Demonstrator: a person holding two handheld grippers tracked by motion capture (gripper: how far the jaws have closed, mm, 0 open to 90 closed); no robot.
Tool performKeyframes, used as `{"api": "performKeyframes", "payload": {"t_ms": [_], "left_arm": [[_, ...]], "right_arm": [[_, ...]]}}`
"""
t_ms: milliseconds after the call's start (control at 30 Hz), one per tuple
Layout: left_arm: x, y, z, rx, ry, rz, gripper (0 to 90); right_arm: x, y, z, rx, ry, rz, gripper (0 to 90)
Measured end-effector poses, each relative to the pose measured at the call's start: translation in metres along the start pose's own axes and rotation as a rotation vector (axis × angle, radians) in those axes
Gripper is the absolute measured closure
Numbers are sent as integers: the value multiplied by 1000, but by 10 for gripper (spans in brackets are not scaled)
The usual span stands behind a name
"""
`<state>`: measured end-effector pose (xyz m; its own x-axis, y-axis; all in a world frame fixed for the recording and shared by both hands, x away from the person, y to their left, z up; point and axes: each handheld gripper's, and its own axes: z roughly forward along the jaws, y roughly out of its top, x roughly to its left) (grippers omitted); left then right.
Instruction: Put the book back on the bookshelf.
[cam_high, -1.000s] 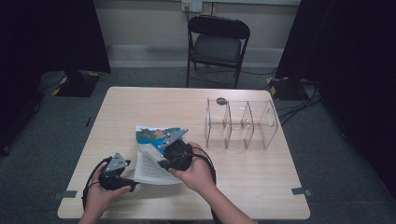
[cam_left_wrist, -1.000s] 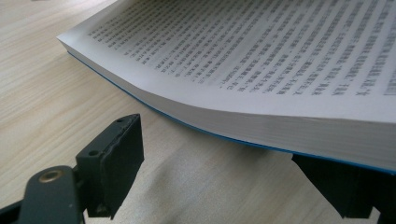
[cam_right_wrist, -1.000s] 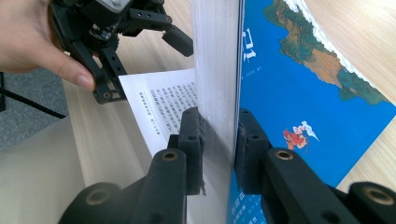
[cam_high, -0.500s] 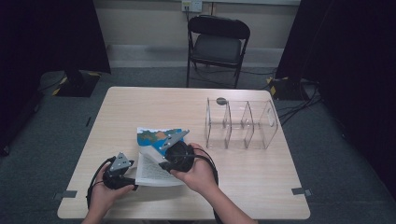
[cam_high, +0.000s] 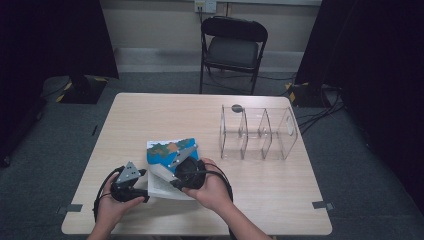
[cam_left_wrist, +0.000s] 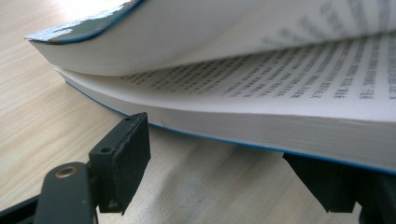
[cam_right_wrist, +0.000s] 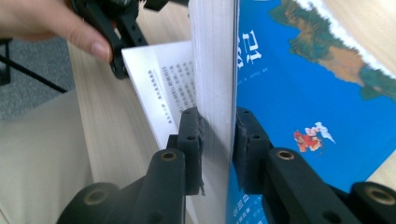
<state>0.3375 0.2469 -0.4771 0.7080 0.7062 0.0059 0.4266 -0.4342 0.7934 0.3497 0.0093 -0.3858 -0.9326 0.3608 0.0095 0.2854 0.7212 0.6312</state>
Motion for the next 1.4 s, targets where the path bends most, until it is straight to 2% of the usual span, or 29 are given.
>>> {"api": "performKeyframes", "payload": {"t_ms": [33, 67, 133, 200, 400, 500, 767, 900, 967, 1000, 1133, 1233, 1333, 1400], "left_arm": [[0, 1, -1, -3, 3, 1, 227], [0, 1, 0, -5, 5, 2, 230], [-1, 2, 0, 22, 20, 33, 236], [-1, 1, 2, 35, 25, 46, 237], [-2, -3, 3, 38, 13, 50, 255], [-3, 0, 3, 41, 23, 93, 255], [-4, 2, 1, 33, 18, 94, 255], [-5, 9, -5, 14, 12, 106, 253], [-6, 13, -8, 1, 7, 97, 245], [-6, 16, -10, -3, 10, 112, 243], [-9, 27, -15, -24, -1, 124, 188], [-10, 33, -19, -40, 0, 148, 164], [-11, 38, -21, -45, -15, 182, 152], [-11, 39, -21, -54, -23, 186, 151]], "right_arm": [[1, -2, 4, 2, 8, -11, 745], [3, -4, 7, 17, 15, 4, 743], [5, -8, 12, 20, 24, 0, 740], [6, -11, 17, 20, 34, 1, 738], [8, -17, 23, 24, 43, 7, 734], [7, -17, 23, 26, 45, -1, 734], [5, -16, 22, 34, 61, -11, 734], [1, -12, 15, 41, 66, -16, 739], [-2, -8, 7, 34, 78, -17, 742], [-4, -7, 4, 38, 85, -7, 743], [-9, 4, -12, 49, 105, -25, 747], [-13, 10, -21, 56, 121, -28, 749], [-16, 13, -25, 72, 128, -41, 749], [-18, 14, -26, 81, 137, -51, 749]]}}
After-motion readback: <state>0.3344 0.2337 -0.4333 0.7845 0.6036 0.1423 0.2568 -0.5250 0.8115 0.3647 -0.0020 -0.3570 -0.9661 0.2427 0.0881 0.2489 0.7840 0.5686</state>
